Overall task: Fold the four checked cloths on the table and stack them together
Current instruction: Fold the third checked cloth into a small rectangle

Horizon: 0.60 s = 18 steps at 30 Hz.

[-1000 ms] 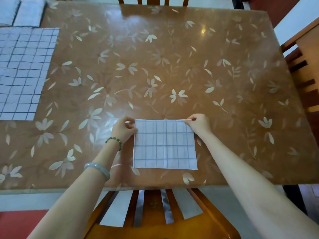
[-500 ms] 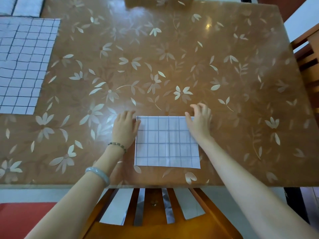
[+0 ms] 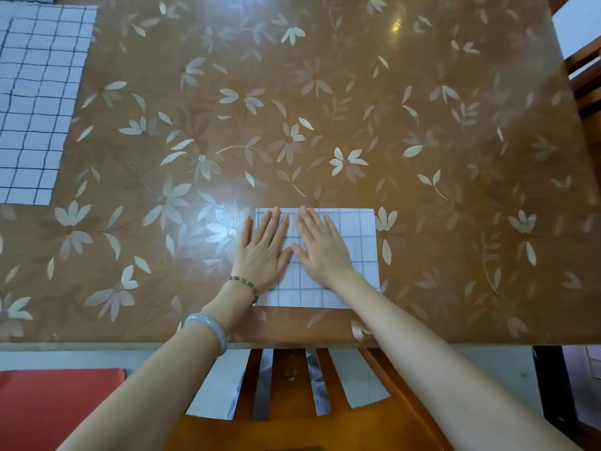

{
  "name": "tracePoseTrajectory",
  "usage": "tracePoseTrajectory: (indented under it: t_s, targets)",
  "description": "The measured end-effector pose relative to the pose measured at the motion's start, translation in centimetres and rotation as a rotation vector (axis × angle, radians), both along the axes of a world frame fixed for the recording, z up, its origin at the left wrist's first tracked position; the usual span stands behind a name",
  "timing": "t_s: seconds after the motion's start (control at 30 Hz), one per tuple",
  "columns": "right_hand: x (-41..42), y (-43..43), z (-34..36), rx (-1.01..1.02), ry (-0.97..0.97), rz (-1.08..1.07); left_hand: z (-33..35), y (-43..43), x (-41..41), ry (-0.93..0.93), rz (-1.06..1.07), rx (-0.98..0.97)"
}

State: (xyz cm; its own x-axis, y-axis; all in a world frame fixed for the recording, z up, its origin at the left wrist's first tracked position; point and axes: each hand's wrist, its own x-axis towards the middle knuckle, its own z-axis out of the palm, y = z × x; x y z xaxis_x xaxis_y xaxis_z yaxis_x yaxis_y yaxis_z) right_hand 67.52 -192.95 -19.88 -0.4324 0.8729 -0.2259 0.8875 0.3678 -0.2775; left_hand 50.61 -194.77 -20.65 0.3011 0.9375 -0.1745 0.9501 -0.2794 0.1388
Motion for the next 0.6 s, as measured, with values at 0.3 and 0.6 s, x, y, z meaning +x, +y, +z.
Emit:
tracePoseTrajectory:
  t_s: [0.3, 0.6]
  targets:
    - [9.8, -0.6, 0.6, 0.046, -0.227, -0.272, 0.3, -0.1, -0.1, 0.029, 0.103, 0.001]
    - [-2.8, -1.9, 1.7, -0.02, 0.115, -0.123, -0.2, 0.0, -0.2, 0.019, 0.085, 0.006]
